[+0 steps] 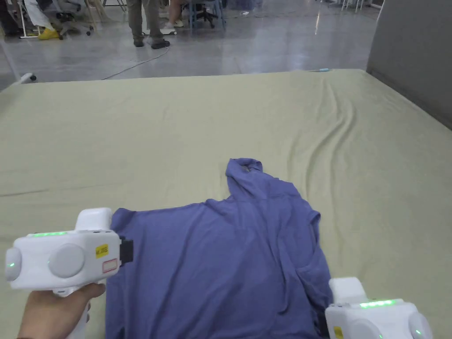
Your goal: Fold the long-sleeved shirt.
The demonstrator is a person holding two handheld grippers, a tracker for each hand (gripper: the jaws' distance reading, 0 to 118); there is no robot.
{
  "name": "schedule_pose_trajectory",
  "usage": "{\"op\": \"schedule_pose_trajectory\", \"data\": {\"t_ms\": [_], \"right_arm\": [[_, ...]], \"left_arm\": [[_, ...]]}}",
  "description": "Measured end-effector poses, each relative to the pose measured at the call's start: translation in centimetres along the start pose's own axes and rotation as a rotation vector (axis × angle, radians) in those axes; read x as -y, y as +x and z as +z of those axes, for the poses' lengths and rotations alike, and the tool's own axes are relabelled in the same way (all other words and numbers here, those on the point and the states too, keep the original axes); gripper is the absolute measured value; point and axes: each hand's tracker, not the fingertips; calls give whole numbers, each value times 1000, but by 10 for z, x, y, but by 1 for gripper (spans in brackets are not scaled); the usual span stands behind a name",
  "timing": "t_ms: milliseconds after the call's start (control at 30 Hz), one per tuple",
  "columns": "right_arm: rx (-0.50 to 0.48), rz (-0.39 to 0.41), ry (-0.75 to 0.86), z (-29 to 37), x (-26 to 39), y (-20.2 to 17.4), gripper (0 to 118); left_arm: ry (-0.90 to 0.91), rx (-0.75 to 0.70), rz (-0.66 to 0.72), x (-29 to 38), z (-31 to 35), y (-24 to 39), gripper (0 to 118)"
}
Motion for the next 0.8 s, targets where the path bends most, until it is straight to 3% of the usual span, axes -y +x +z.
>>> {"op": "schedule_pose_trajectory", "data": {"t_ms": [33,67,100,133,167,200,300,367,433,500,533,567,600,633,700,733,800], "right_arm": [[-12,20,2,3,1,2,3],[-23,-8,15,4,1,6,3],[-55,-83,35,7,1,13,3],[-81,-130,41,13,1,23,3],[-88,-139,29,16,-1,30,3],[-64,-145,33,18,-2,35,3],[57,-97,38,20,-7,46,3],[5,-153,16,16,-9,56,3],[-5,-156,11,11,-10,55,3],[2,-140,5,8,-11,52,3],[3,-134,0,7,-10,49,3],[1,-133,0,8,-10,48,3],[-1,-134,1,8,-10,49,3],[-4,-136,-1,10,-10,51,3],[-26,-156,17,17,-12,55,3],[-33,-158,29,22,-16,58,3],[-57,-155,96,36,-29,66,3]], "left_arm": [[3,-23,5,-13,-14,-7,36],[8,-54,1,-24,-25,-14,76],[17,-84,0,-39,-41,-24,99],[19,-130,17,-52,-57,-34,107],[2,-153,23,-62,-70,-42,107],[-4,-166,34,-70,-82,-50,118],[-50,-176,21,-94,-119,-66,118],[-152,-175,10,-99,-148,-69,118],[-207,-195,1,-97,-173,-69,118],[-243,-213,-9,-95,-193,-66,103],[-266,-241,-12,-91,-202,-63,80],[-286,-266,-16,-88,-205,-61,78],[-260,-244,11,-88,-202,-56,64],[-232,-273,19,-94,-194,-51,4],[-147,-177,4,-98,-177,-42,0],[-130,-226,-26,-100,-168,-36,0],[-131,-175,-26,-117,-148,-30,0]]}}
